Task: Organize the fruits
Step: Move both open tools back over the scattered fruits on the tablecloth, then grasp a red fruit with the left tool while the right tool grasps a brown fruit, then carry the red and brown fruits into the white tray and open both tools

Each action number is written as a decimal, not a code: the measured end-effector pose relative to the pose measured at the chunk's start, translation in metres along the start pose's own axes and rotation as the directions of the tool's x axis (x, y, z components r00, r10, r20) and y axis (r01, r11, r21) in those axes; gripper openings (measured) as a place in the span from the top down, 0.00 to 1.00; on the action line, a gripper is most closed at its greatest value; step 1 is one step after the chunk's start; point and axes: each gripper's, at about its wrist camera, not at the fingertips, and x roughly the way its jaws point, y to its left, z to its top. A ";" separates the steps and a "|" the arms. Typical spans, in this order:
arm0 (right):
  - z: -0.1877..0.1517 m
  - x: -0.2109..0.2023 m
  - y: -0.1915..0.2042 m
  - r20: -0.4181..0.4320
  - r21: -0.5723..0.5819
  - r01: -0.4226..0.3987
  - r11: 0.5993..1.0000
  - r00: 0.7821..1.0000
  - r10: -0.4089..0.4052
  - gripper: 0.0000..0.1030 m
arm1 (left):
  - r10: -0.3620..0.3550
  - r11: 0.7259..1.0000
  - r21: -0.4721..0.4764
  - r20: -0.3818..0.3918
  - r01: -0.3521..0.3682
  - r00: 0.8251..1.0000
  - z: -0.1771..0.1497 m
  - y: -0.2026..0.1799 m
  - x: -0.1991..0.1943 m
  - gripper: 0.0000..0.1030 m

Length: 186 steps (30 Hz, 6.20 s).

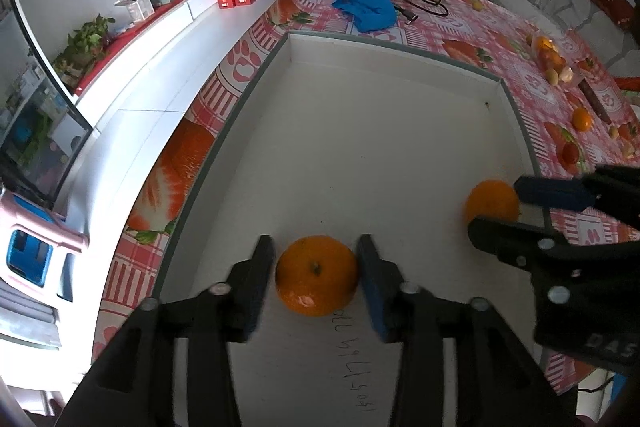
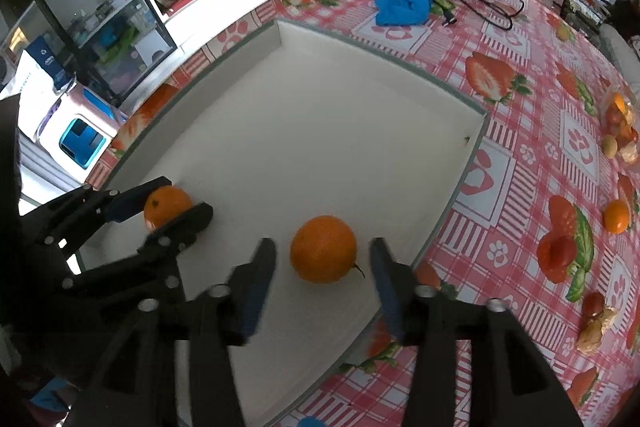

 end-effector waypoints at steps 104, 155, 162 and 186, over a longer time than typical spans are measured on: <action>-0.182 -0.126 -0.205 0.193 0.465 0.066 0.883 0.966 -0.174 0.74 | -0.253 0.965 0.105 0.110 0.241 0.961 -0.020 -0.123 -0.069 0.76; -0.036 -0.036 -0.003 0.090 0.077 -0.066 0.995 0.994 0.059 0.74 | -0.132 0.989 -0.061 0.083 0.137 0.988 -0.025 -0.012 -0.031 0.77; -0.030 -0.022 0.003 0.066 0.064 -0.066 0.996 0.996 0.062 0.74 | -0.125 0.990 -0.064 0.060 0.129 0.990 -0.022 -0.013 -0.018 0.77; 0.017 -0.014 -0.001 0.099 0.058 -0.043 0.997 0.994 0.037 0.74 | -0.102 0.992 -0.063 0.144 0.112 0.984 0.005 -0.013 -0.026 0.27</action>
